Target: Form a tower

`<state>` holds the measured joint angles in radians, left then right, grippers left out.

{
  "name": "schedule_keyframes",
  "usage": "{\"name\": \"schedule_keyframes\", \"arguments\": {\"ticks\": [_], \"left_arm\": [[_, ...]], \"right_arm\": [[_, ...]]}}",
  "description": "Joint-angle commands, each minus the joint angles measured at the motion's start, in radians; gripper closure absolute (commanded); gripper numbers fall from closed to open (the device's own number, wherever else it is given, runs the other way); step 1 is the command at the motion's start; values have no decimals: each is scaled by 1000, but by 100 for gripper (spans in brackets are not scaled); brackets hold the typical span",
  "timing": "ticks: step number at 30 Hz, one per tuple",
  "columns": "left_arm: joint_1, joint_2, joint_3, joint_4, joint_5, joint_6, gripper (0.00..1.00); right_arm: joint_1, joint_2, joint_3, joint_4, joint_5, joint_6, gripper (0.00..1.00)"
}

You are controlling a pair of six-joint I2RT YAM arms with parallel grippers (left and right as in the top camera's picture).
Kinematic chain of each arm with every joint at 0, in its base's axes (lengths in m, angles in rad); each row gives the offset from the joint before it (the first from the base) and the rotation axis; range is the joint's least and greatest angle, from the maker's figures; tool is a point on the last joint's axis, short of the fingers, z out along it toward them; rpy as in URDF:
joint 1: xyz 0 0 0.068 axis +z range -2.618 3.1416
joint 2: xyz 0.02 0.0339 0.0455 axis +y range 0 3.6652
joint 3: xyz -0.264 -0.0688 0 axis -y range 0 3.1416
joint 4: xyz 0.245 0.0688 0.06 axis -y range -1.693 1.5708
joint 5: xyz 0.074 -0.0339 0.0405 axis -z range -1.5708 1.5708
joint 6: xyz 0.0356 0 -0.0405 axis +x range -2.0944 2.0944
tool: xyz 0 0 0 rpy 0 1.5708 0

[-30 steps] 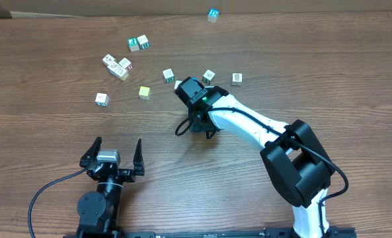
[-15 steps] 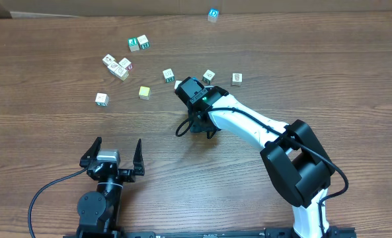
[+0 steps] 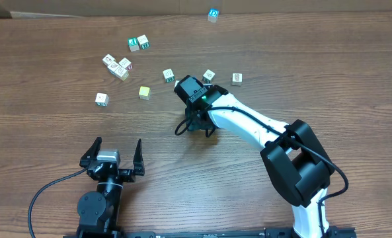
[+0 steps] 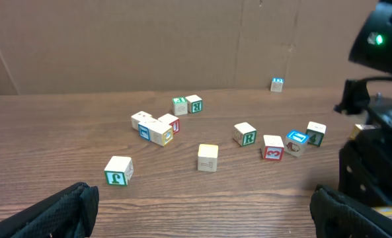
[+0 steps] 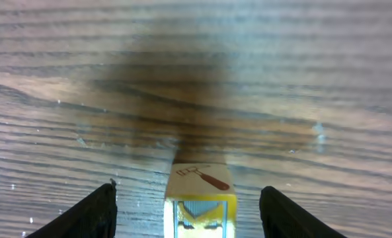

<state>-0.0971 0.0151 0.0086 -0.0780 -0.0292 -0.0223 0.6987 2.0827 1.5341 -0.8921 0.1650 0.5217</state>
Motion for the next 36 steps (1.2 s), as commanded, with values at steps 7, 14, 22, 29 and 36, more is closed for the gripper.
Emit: {"name": "schedule_keyframes", "arguments": {"ticks": [7,14,22,29,36], "left_arm": [[7,-11,-3,2,12,16,0],[7,-11,-3,2,11,16,0],[7,-11,-3,2,12,16,0],[7,-11,-3,2,12,16,1],[7,-11,-3,2,12,16,1]], "right_arm": [[-52,4,387,-150,104,-175,0],[-109,4,511,-74,104,-188,2],[-207,24,433,14,104,108,33],[-215,105,379,123,104,134,34],[-206,220,378,166,103,158,40]]}}
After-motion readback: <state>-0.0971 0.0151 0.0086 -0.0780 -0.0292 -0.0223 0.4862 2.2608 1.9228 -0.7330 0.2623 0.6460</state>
